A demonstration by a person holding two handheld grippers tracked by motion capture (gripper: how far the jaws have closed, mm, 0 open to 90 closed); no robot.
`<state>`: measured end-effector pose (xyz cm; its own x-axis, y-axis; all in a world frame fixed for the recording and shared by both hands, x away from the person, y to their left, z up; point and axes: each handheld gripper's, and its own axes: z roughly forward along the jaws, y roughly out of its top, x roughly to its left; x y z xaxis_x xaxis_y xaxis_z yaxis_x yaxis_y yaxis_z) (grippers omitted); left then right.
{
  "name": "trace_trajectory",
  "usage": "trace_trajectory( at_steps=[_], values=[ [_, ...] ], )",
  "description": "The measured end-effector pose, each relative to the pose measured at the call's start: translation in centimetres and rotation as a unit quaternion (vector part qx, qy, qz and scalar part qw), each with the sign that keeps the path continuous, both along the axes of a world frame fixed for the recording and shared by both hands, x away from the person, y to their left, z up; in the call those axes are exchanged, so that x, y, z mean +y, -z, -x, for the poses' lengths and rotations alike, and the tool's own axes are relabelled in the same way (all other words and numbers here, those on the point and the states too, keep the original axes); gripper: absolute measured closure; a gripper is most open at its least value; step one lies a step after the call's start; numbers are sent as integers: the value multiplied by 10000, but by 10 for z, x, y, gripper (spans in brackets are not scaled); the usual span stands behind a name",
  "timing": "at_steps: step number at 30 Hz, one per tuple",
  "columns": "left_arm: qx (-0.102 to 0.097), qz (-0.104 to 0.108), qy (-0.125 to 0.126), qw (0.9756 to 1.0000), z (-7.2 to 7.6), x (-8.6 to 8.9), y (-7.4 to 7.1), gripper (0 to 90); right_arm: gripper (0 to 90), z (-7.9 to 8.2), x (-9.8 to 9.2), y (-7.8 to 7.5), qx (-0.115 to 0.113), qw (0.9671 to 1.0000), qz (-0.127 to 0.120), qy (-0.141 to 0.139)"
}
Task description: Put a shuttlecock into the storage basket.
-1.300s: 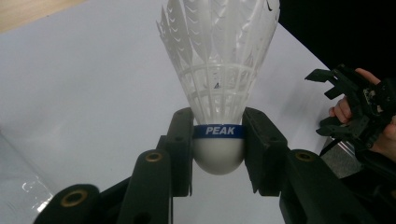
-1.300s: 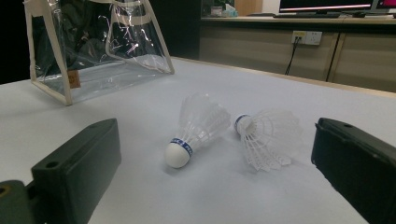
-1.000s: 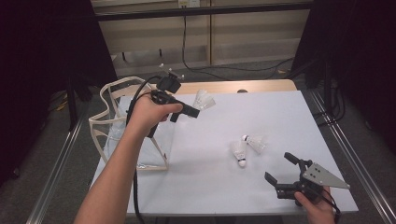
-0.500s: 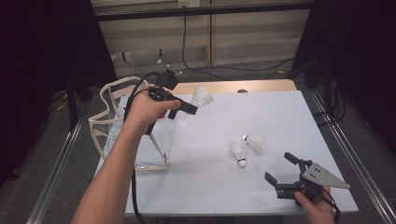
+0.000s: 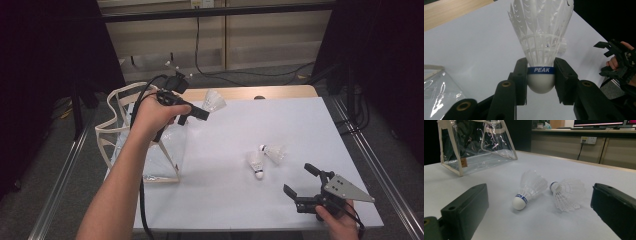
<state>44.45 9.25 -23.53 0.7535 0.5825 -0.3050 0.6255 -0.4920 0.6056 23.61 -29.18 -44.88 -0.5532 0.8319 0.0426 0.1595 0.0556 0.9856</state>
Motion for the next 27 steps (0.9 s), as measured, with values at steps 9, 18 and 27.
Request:
trace_trajectory(
  at_steps=[9, 18, 27],
  values=[
    [-30, -13, -57, 10000, -1, 5, -3, 657, 13, 0, 0, 0, -2, 10000, 5, -8],
    [-60, 19, -123, 9999, -2, 8, -7, 657, 13, 0, 0, 0, -5, 10000, -5, -12],
    [-93, -21, -128, 9999, -4, 12, -12, 657, 13, 0, 0, 0, -9, 10000, -5, -11]
  ],
)
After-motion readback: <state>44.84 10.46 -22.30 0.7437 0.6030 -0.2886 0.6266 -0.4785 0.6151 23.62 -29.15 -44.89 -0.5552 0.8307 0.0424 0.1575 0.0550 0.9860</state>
